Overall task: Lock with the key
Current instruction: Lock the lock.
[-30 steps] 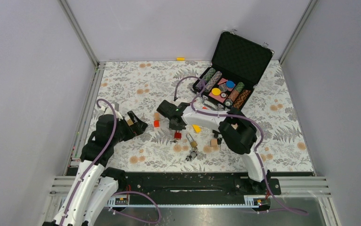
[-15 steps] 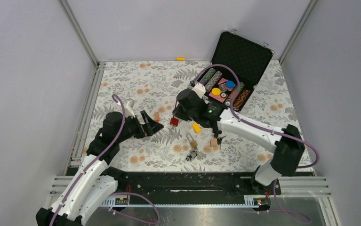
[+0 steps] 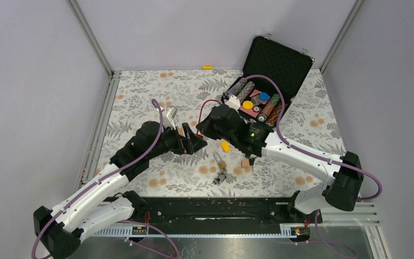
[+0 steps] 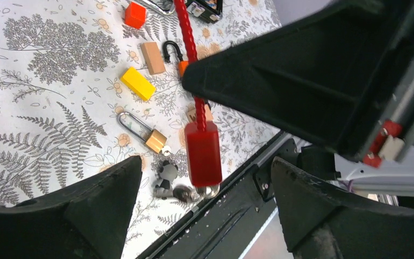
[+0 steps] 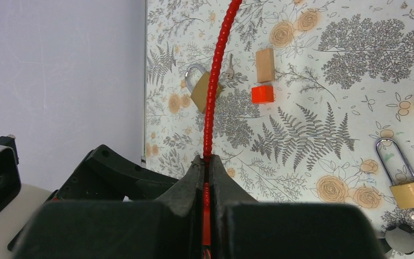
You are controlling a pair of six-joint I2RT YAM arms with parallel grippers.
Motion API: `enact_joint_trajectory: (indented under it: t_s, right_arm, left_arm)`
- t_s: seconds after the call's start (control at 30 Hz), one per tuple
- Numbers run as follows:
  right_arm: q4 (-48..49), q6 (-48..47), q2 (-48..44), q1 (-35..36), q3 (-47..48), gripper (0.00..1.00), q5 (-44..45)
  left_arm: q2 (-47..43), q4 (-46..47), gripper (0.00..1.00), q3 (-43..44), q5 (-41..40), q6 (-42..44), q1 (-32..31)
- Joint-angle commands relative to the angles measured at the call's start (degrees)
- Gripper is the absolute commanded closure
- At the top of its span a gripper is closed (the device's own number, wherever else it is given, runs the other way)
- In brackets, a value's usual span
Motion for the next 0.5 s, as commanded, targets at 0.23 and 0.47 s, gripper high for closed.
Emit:
enact_joint_trajectory:
  t_s: [0.23,0.47]
  right_arm:
    - [-0.76,-0.04,-3.5,0.49,2.31,1.0,-2.45]
    - [-1.7,0.22,-1.68,0.49,4.45,1.0,-4.85]
  left_arm:
    - [2.69,1.1,0.37,5.52,-12.17,1.37,-4.04]
    - [1.94,1.11,0.56,4.87,-11.74,1.25,-4.06]
